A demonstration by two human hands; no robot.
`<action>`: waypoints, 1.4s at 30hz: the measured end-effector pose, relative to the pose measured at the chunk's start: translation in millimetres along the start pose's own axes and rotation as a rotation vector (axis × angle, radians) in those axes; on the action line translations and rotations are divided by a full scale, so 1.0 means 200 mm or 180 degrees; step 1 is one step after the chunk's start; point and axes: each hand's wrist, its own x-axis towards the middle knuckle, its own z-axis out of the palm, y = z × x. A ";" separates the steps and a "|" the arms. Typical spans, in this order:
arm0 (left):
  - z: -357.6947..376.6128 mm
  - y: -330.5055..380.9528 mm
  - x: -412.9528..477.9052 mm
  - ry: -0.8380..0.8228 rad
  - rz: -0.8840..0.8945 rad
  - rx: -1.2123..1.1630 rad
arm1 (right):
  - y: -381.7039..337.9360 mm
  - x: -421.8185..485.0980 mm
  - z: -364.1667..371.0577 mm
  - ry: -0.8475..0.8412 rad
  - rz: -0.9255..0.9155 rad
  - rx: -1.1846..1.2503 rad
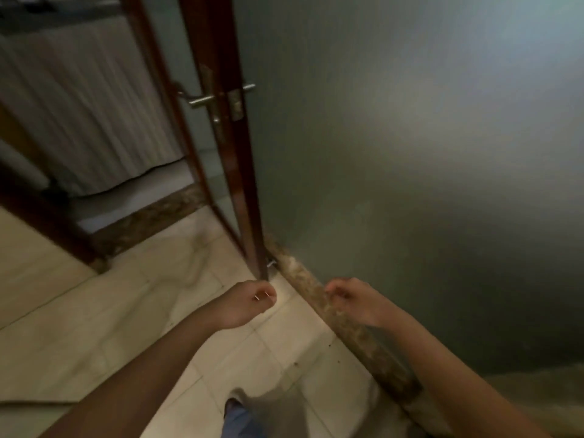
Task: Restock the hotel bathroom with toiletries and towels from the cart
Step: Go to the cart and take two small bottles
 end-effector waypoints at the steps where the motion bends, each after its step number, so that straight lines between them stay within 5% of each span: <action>1: -0.06 -0.04 -0.03 0.0101 -0.0037 -0.0035 | -0.06 0.07 0.02 -0.0117 -0.0083 -0.0056; 21: -1.25 -0.92 -0.29 0.1193 -0.0698 -0.0484 | -1.37 1.27 0.54 -0.1167 -0.0773 -0.0450; 42: -2.30 -1.22 0.44 0.1896 -0.1082 -0.0471 | -2.08 2.72 0.40 -0.1512 -0.1242 -0.0353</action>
